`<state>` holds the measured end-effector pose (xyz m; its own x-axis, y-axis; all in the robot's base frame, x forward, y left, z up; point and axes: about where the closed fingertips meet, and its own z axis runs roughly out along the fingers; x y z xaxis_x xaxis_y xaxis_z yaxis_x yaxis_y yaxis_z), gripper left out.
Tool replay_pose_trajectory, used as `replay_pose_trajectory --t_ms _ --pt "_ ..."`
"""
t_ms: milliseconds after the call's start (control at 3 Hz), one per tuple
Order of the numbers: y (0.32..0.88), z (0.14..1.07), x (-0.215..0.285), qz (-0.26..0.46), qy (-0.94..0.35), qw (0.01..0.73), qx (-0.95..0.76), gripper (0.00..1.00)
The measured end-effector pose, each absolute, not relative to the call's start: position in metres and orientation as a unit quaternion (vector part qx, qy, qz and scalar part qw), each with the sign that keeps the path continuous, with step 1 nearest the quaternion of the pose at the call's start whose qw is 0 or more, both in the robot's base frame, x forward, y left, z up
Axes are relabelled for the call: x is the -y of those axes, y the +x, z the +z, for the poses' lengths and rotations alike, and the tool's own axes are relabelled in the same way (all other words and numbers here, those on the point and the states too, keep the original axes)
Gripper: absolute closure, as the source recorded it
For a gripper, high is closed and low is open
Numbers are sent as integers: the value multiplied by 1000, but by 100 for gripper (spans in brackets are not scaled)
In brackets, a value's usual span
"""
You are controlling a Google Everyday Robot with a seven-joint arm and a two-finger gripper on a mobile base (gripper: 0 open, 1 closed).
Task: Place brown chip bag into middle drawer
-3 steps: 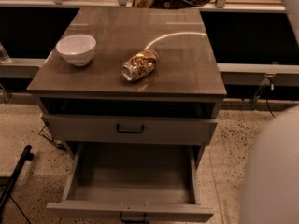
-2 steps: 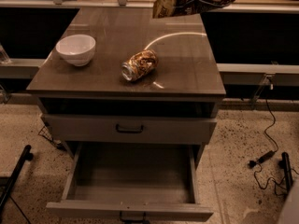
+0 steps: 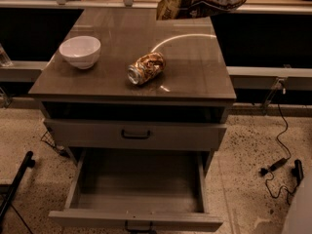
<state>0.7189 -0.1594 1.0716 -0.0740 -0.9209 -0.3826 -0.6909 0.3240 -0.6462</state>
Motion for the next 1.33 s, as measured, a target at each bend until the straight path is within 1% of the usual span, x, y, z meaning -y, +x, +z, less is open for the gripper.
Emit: replay_pose_trajectory --t_ms 333,667,1000,1333 --pt "681 1079 159 -116 -573 400 -706 100" --pt "608 1087 165 -71 -578 421 -696 100" --pt "513 1070 159 -28 -585 416 -696 100" --pt "457 1029 131 6 -621 374 -689 100"
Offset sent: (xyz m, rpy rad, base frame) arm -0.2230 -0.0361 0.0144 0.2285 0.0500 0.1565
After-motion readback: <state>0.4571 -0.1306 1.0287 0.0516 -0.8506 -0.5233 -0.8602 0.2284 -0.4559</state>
